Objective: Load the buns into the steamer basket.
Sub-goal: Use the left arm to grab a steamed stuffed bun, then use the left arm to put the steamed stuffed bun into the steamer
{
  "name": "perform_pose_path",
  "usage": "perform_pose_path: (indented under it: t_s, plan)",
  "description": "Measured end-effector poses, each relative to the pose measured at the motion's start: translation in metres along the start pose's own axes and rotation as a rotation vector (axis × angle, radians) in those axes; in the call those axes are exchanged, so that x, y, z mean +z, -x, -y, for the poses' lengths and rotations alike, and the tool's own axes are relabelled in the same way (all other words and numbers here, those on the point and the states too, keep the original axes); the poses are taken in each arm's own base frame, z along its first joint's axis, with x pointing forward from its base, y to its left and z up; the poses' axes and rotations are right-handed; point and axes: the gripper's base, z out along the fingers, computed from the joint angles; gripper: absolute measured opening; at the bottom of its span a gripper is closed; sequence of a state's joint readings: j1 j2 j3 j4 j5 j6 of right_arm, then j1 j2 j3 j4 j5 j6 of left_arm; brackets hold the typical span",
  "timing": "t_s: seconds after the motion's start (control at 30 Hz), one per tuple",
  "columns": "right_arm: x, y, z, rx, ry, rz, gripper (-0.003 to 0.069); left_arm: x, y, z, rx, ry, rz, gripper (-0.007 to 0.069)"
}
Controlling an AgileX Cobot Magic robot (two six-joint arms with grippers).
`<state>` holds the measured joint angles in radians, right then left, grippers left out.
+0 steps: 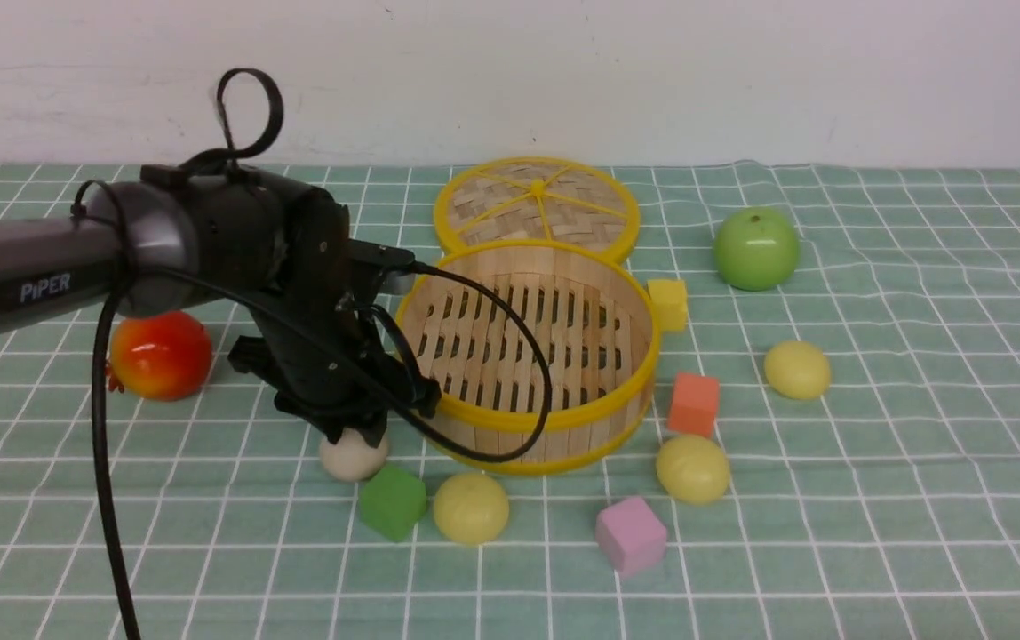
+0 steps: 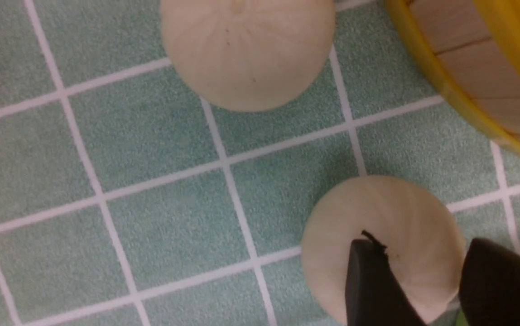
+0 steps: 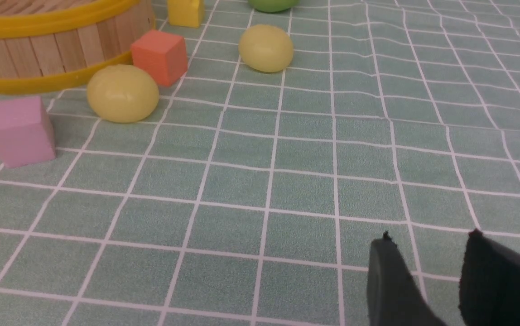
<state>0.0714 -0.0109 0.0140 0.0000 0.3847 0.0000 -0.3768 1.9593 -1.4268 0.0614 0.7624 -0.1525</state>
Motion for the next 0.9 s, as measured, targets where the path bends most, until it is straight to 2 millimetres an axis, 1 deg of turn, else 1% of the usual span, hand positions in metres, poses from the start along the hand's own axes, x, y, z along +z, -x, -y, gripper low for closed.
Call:
perform_pose_path:
  t_s: [0.1, 0.2, 0.27, 0.33, 0.4, 0.47, 0.57, 0.67, 0.7, 0.8, 0.83, 0.87, 0.9]
  plan:
    - [0.000, 0.000, 0.000, 0.000, 0.000, 0.000, 0.0240, 0.002, 0.001, 0.000, 0.003, 0.001, 0.010, 0.0241]
    - [0.000, 0.000, 0.000, 0.000, 0.000, 0.000, 0.0240, 0.007, 0.000, 0.000, 0.004, 0.002, -0.001, 0.0183]
    - [0.000, 0.000, 0.000, 0.000, 0.000, 0.000, 0.0240, 0.008, -0.001, 0.000, 0.005, 0.004, -0.007, 0.0134]
    - [0.000, 0.000, 0.000, 0.000, 0.000, 0.000, 0.0240, 0.008, -0.001, 0.000, 0.005, 0.006, -0.013, 0.0055]
    - [0.000, 0.000, 0.000, 0.000, 0.000, 0.000, 0.0240, 0.008, -0.002, 0.000, 0.006, 0.007, -0.021, 0.0000]
    - [0.000, 0.000, 0.000, 0.000, 0.000, 0.000, 0.0240, 0.007, -0.002, -0.001, 0.008, 0.011, -0.032, -0.0013]
    - [0.000, 0.000, 0.000, 0.000, 0.000, 0.000, 0.0240, 0.003, -0.004, -0.001, 0.011, 0.018, -0.047, -0.0013]
    - [0.000, 0.000, 0.000, 0.000, 0.000, 0.000, 0.0240, -0.026, -0.003, -0.003, 0.020, 0.024, -0.033, -0.0013]
    - [0.000, 0.000, 0.000, 0.000, 0.000, 0.000, 0.0240, -0.040, -0.002, -0.002, 0.025, 0.019, -0.008, -0.0013]
    - [0.000, 0.000, 0.000, 0.000, 0.000, 0.000, 0.0240, -0.078, 0.005, 0.005, 0.060, -0.018, 0.103, -0.0013]
    - [0.000, 0.000, 0.000, 0.000, 0.000, 0.000, 0.0240, -0.092, 0.010, 0.012, 0.081, -0.054, 0.168, -0.0013]
    - [0.000, 0.000, 0.000, 0.000, 0.000, 0.000, 0.0240, -0.100, 0.013, 0.018, 0.102, -0.087, 0.212, -0.0013]
    - [0.000, 0.000, 0.000, 0.000, 0.000, 0.000, 0.0240, -0.101, 0.014, 0.019, 0.106, -0.093, 0.215, -0.0013]
